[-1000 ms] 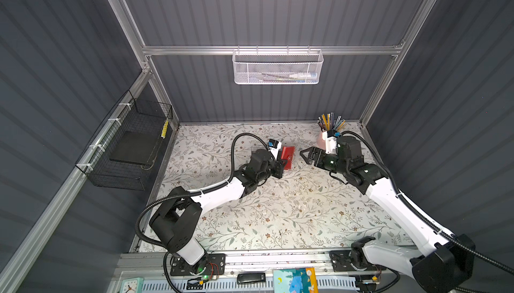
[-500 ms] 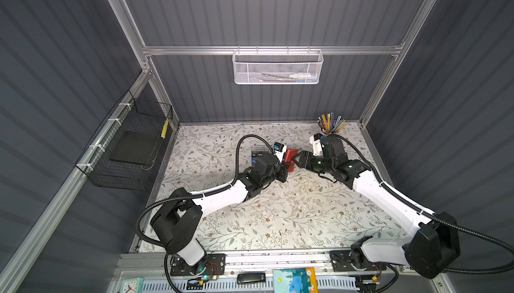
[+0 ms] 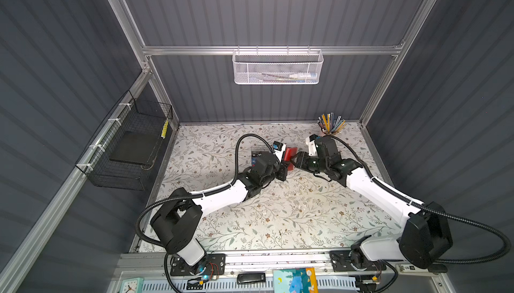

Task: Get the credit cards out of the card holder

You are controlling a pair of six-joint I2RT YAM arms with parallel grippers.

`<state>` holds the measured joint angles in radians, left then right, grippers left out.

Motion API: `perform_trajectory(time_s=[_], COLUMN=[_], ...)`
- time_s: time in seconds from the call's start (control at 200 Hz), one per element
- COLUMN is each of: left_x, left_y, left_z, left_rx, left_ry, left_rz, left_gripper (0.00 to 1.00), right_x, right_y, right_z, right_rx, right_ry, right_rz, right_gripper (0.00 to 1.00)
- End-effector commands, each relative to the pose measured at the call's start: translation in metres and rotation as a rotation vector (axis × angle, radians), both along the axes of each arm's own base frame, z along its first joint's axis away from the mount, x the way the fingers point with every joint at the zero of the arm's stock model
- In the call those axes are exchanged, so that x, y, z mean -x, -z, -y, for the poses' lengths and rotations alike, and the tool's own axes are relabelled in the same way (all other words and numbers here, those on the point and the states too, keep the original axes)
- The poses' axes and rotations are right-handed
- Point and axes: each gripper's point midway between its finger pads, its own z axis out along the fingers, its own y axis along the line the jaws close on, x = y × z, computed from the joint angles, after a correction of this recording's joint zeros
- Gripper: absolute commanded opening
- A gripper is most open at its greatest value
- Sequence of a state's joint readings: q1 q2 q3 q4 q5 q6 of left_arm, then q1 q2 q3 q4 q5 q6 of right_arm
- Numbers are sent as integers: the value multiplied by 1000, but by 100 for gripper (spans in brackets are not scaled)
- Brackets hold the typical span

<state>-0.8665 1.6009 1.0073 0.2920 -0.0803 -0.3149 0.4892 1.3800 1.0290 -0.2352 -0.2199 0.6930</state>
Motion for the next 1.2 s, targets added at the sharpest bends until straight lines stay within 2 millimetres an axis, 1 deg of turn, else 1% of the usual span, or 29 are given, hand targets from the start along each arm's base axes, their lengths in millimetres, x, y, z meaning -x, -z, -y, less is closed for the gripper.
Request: perform_trajectory(time_s=[0.0, 0.055, 0.185, 0.315, 0.54, 0.775, 0.88, 1.196], left_x=[1, 1, 3, 3, 3, 2, 0, 0], left_y=[-46, -47, -46, -45, -48, -51, -51, -50], left_z=[9, 9, 8, 5, 2, -1, -5, -12], left_rx=[102, 107, 111, 113, 119, 126, 123, 126], left_ry=[14, 14, 12, 0, -11, -28, -49, -84], left_rz=[82, 82, 77, 76, 81, 82, 82, 69], left_gripper=[0, 0, 0, 0, 0, 0, 0, 0], right_x=[-8, -10, -14, -16, -16, -15, -13, -8], right_y=[-4, -2, -1, 2, 4, 5, 6, 13], right_z=[-1, 0, 3, 8, 12, 15, 19, 22], right_rx=[13, 21, 38, 66, 83, 93, 107, 123], right_ry=[17, 27, 46, 66, 86, 91, 97, 95], right_rz=[24, 23, 25, 21, 21, 22, 24, 19], right_gripper=[42, 38, 32, 25, 15, 0, 0, 0])
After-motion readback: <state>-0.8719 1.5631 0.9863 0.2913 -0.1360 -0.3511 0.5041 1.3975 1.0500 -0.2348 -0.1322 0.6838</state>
